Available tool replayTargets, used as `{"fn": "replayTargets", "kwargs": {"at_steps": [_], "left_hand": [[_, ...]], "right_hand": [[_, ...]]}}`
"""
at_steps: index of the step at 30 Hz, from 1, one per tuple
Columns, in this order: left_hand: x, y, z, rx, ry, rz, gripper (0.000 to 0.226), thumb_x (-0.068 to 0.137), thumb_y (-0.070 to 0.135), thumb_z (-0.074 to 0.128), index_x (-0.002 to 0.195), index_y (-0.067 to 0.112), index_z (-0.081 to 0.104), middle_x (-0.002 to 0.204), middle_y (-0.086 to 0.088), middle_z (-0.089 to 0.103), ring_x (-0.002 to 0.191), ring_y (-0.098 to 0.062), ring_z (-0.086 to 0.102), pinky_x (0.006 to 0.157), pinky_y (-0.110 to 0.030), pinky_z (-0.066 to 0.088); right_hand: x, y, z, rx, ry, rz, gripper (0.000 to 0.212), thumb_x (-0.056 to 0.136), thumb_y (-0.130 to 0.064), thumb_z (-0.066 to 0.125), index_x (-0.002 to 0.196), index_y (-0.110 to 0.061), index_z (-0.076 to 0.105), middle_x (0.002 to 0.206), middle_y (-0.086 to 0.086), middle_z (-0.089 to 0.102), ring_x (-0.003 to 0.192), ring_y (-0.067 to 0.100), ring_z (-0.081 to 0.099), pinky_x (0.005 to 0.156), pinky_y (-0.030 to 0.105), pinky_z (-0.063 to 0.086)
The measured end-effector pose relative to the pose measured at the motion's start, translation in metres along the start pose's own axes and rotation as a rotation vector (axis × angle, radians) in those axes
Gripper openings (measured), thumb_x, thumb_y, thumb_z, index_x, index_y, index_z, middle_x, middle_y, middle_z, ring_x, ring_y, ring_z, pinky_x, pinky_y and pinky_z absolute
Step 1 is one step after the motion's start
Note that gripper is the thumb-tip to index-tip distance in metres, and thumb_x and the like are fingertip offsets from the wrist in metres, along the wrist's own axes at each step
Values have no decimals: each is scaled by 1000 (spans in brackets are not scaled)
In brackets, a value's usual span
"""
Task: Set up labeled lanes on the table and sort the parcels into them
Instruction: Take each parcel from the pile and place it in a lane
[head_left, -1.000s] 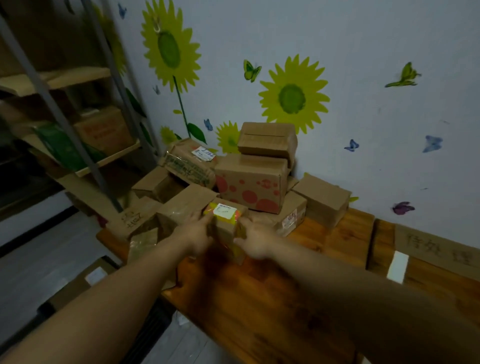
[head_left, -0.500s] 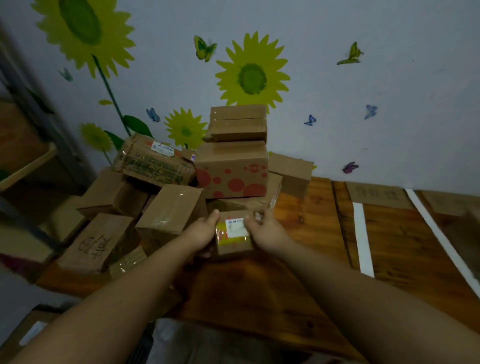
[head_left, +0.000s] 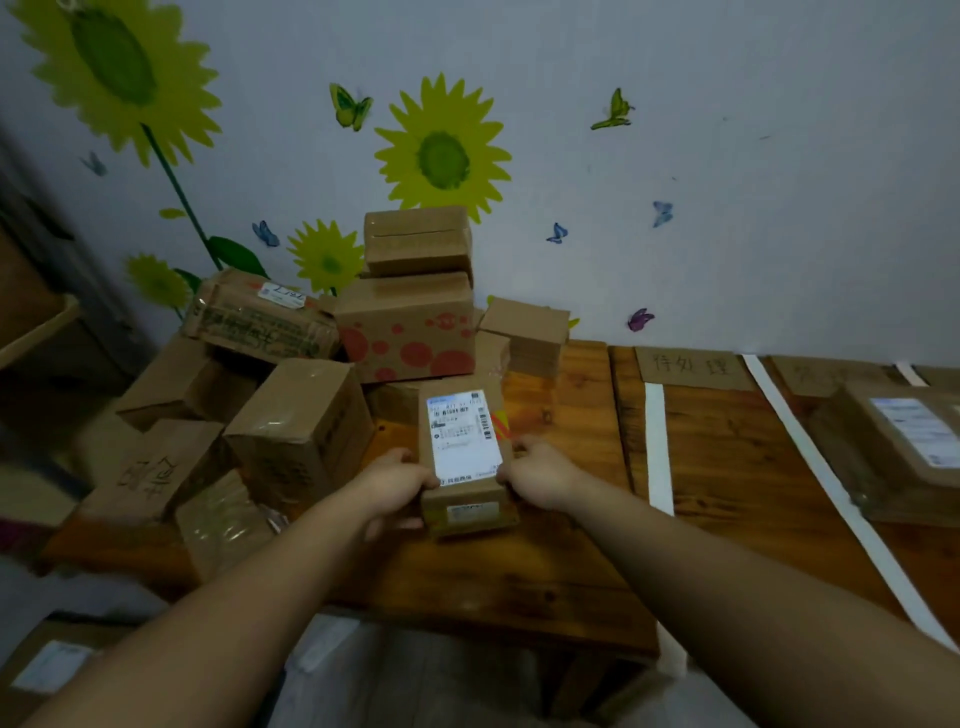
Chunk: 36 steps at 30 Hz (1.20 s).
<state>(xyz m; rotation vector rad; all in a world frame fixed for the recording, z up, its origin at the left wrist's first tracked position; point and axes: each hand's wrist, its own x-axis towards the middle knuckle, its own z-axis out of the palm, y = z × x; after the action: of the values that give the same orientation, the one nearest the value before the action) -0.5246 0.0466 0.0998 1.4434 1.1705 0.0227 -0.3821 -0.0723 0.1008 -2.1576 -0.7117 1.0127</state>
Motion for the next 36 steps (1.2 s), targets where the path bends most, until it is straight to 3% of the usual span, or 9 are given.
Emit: {"fn": "replayTargets", "kwargs": {"at_steps": [2,5,10,15,19,25,30,33,36], "left_hand": [[-10,4,18,10,34,103,69,80,-1,59,142,18,34,102,0,58,82,-16,58,54,-26,50],[-24,9,43,-3,57,242,76,76,-10,59,143,16,35,89,9,57,78,-10,58,53,-18,47],[-54,19,72,-130,54,359,80,78,-4,64,144,24,30,121,-1,57,96,-18,61,68,-27,52],[-84,39,90,-134,31,526,80,80,-6,63,144,29,29,126,1,46,108,-16,52,63,-21,51],[-103,41,111,-107,-26,619,78,80,-9,60,142,27,30,107,17,49,85,6,49,49,-9,46],[-120,22,158,-67,-214,614,79,81,-11,59,144,25,27,121,9,50,86,5,53,60,-15,51],[-135,17,217,10,-363,594,79,84,-7,58,147,23,21,138,-2,47,105,-11,54,69,-17,51],[-141,22,254,102,-424,582,72,87,6,60,146,25,23,117,10,57,92,-8,57,54,-10,49],[-141,32,291,178,-440,552,67,89,22,60,146,28,26,95,15,58,81,-7,60,59,-19,51]], "right_hand": [[-14,13,-14,-26,4,-54,57,85,-13,61,137,-15,38,118,12,62,85,20,59,54,21,44],[-30,31,-36,27,21,-110,73,84,-11,66,143,-24,27,115,9,60,81,17,60,52,21,42],[-59,46,-59,176,102,-171,69,87,-12,65,140,-29,24,127,5,59,91,14,64,61,21,52],[-92,52,-77,257,269,-265,64,87,-8,65,133,-30,27,129,3,58,104,15,61,73,23,56],[-122,67,-84,288,391,-257,60,86,-7,65,129,-29,29,123,-1,61,108,17,61,83,36,57],[-172,117,-86,302,536,-151,58,86,-9,65,122,-37,30,93,-18,54,96,10,62,56,15,49],[-211,164,-108,304,635,-69,68,89,-10,62,142,-28,25,129,-1,57,107,14,57,73,20,50],[-232,187,-132,248,672,-68,69,90,-14,62,146,-27,24,138,1,52,114,15,54,68,10,42],[-246,209,-160,229,661,-109,69,91,-28,61,148,-32,22,142,-2,47,123,17,49,81,16,39]]}}
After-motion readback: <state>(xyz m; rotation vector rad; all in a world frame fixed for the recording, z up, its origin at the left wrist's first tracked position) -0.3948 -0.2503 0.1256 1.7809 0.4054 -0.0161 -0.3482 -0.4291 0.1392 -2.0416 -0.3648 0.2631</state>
